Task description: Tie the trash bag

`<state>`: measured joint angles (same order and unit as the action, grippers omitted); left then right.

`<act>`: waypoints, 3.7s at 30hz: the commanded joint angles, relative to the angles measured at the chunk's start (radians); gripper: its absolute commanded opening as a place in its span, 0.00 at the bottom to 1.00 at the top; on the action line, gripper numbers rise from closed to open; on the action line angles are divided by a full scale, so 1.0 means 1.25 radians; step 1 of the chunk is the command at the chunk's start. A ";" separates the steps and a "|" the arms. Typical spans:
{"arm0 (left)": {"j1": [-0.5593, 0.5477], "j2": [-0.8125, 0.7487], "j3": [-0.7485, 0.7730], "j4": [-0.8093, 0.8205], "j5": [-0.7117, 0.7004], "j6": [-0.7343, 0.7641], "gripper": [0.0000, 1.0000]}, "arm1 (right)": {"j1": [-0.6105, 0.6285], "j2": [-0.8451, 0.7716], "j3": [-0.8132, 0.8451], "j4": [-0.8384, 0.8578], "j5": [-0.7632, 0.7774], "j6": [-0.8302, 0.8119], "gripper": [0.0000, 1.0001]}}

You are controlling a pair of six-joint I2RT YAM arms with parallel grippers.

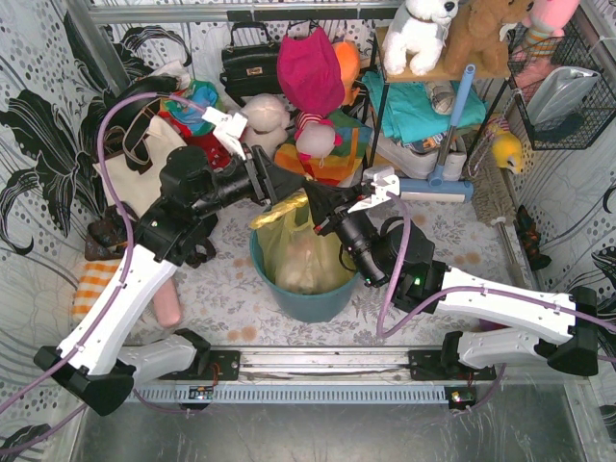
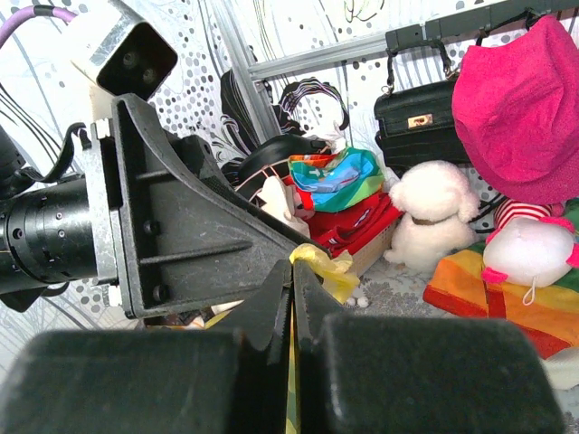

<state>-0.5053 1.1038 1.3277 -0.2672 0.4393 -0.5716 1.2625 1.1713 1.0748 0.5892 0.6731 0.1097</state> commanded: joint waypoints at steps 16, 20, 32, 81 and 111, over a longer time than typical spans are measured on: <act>-0.005 0.000 0.096 -0.122 0.018 0.084 0.59 | 0.004 -0.025 -0.002 0.040 -0.033 0.010 0.00; -0.006 0.026 0.110 -0.139 0.042 0.091 0.58 | 0.004 -0.024 0.000 0.046 -0.041 0.010 0.00; -0.006 0.049 0.024 0.030 0.067 0.000 0.62 | 0.004 -0.014 0.009 0.039 -0.054 0.021 0.00; -0.006 -0.064 -0.094 0.231 -0.042 -0.063 0.00 | 0.005 -0.104 0.094 -0.394 -0.262 0.308 0.26; -0.006 -0.079 -0.104 0.239 -0.036 -0.070 0.00 | 0.004 0.002 -0.087 -0.173 -0.135 0.743 0.50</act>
<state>-0.5098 1.0225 1.2057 -0.0090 0.3923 -0.6754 1.2636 1.1645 0.9642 0.2707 0.4808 0.9813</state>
